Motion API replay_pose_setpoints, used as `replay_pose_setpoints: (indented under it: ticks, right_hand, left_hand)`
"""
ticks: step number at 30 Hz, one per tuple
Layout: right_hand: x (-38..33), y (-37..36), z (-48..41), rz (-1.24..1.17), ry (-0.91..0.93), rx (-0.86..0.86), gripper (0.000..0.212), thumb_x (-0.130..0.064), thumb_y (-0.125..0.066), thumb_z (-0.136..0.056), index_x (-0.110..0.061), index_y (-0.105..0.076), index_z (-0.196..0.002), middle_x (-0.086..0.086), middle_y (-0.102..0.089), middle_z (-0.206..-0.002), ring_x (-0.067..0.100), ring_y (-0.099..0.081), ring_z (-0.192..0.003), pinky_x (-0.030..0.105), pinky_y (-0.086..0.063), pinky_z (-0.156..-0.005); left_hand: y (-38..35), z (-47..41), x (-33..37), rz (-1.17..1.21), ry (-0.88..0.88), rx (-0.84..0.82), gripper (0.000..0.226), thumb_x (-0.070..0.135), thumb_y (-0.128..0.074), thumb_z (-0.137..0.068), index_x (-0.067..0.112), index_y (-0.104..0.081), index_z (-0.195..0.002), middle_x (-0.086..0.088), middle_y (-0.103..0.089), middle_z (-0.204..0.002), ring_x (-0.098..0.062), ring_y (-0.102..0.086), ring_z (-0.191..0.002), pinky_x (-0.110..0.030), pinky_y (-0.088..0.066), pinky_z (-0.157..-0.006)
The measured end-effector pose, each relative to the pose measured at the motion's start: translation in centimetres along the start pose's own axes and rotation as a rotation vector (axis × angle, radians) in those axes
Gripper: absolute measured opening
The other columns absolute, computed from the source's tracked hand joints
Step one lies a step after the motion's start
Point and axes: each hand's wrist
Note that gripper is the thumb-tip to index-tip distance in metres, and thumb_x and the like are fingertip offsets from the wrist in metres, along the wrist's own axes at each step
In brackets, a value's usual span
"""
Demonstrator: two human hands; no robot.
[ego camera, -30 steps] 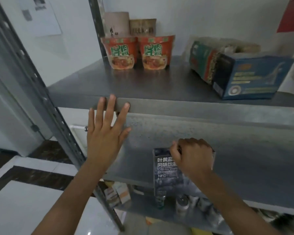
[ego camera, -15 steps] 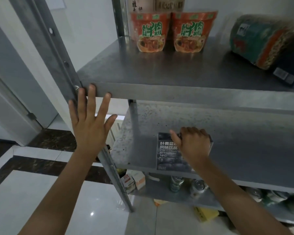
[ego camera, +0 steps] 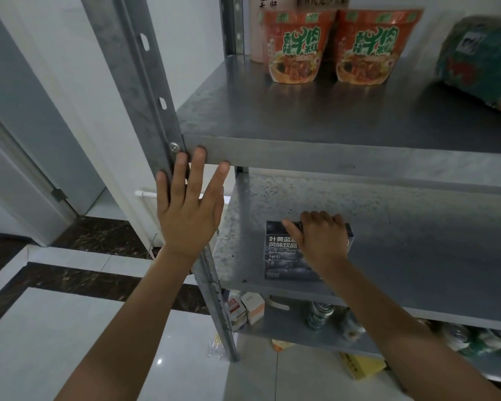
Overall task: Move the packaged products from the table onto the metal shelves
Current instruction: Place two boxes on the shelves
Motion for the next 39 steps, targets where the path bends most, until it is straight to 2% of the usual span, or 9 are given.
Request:
replay_pose_setpoints:
  ticks: [3, 5, 8, 10, 14, 19, 23, 32, 39]
  right_hand:
    - [0.9, 0.1, 0.0, -0.015, 0.115, -0.037, 0.083, -0.064, -0.006, -0.095, -0.009, -0.065, -0.077, 0.007, -0.062, -0.06, 0.025, -0.06, -0.053, 0.036, -0.047, -0.057]
    - [1.9, 0.5, 0.2, 0.008, 0.212, -0.104, 0.079, -0.07, -0.011, -0.092, -0.013, -0.064, -0.106, 0.007, -0.068, -0.085, 0.028, -0.066, -0.074, 0.041, -0.049, -0.067]
    - [3.0, 1.7, 0.1, 0.138, 0.234, -0.381, 0.073, -0.071, -0.037, -0.086, -0.025, -0.035, -0.141, 0.001, -0.053, -0.128, 0.024, -0.053, -0.115, 0.041, -0.039, -0.094]
    - [2.9, 1.8, 0.2, 0.141, 0.215, -0.423, 0.069, -0.065, -0.046, -0.087, -0.024, -0.034, -0.141, 0.0, -0.051, -0.131, 0.021, -0.05, -0.118, 0.036, -0.037, -0.096]
    - [1.2, 1.0, -0.2, 0.033, 0.187, -0.333, 0.061, -0.056, -0.065, -0.079, -0.013, -0.057, -0.122, 0.009, -0.065, -0.107, 0.029, -0.061, -0.097, 0.039, -0.044, -0.083]
    - [-1.2, 0.1, -2.0, 0.038, 0.225, -0.314, 0.061, -0.057, -0.062, -0.081, -0.015, -0.053, -0.124, 0.008, -0.061, -0.113, 0.028, -0.058, -0.103, 0.039, -0.043, -0.086]
    - [-1.9, -0.4, -2.5, 0.033, 0.226, -0.339, 0.061, -0.057, -0.073, -0.07, -0.013, -0.061, -0.111, 0.009, -0.065, -0.096, 0.03, -0.064, -0.085, 0.039, -0.048, -0.073]
    - [-1.6, 0.7, -2.4, 0.046, 0.26, -0.399, 0.074, -0.062, -0.045, -0.089, -0.019, -0.027, -0.146, 0.006, -0.046, -0.139, 0.026, -0.041, -0.13, 0.047, -0.024, -0.111]
    - [1.5, 3.4, -0.7, 0.02, 0.15, -0.437, 0.077, -0.062, -0.042, -0.091, -0.022, -0.015, -0.152, 0.003, -0.033, -0.151, 0.022, -0.028, -0.14, 0.052, -0.011, -0.116]
  left_hand:
    - [-0.1, 0.0, 0.1, 0.0, -0.007, -0.003, 0.069, 0.032, -0.053, -0.091, 0.023, -0.022, -0.152, -0.007, -0.011, -0.16, -0.026, -0.017, -0.146, -0.046, -0.017, -0.117]
    - [-0.1, 0.0, 0.2, 0.001, -0.005, -0.001, 0.066, 0.033, -0.051, -0.093, 0.024, -0.022, -0.152, -0.006, -0.011, -0.16, -0.026, -0.017, -0.146, -0.045, -0.017, -0.116]
    - [-0.1, 0.0, 0.3, 0.0, 0.009, 0.012, 0.073, 0.031, -0.059, -0.089, 0.024, -0.022, -0.152, -0.005, -0.012, -0.16, -0.025, -0.018, -0.146, -0.045, -0.017, -0.116]
    - [-0.1, 0.0, 0.3, -0.003, 0.012, 0.016, 0.076, 0.029, -0.062, -0.087, 0.024, -0.022, -0.152, -0.005, -0.012, -0.16, -0.025, -0.017, -0.146, -0.044, -0.016, -0.116]
    - [-0.2, -0.1, 0.2, -0.008, 0.002, 0.014, 0.081, 0.027, -0.066, -0.084, 0.024, -0.021, -0.152, -0.005, -0.011, -0.16, -0.025, -0.017, -0.146, -0.044, -0.016, -0.117]
    - [-0.1, -0.1, 0.3, 0.003, 0.001, 0.019, 0.079, 0.025, -0.063, -0.086, 0.025, -0.02, -0.152, -0.005, -0.011, -0.16, -0.024, -0.016, -0.146, -0.044, -0.017, -0.116]
    - [0.0, -0.1, 0.3, 0.007, 0.005, 0.012, 0.078, 0.023, -0.062, -0.086, 0.025, -0.02, -0.152, -0.005, -0.009, -0.161, -0.024, -0.015, -0.147, -0.044, -0.016, -0.117]
    - [0.4, -0.4, 0.3, 0.015, 0.011, -0.006, 0.076, 0.019, -0.06, -0.087, 0.024, -0.021, -0.152, -0.005, -0.01, -0.161, -0.025, -0.016, -0.147, -0.045, -0.016, -0.116]
    - [1.9, 0.4, 0.9, 0.093, 0.058, -0.148, 0.072, 0.016, -0.055, -0.093, 0.023, -0.016, -0.153, -0.006, 0.0, -0.161, -0.025, -0.006, -0.148, -0.047, -0.014, -0.117]
Point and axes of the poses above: each hand's wrist, its own z-axis away from the middle knuckle, its own y-axis out of the back of the hand, x = y × z
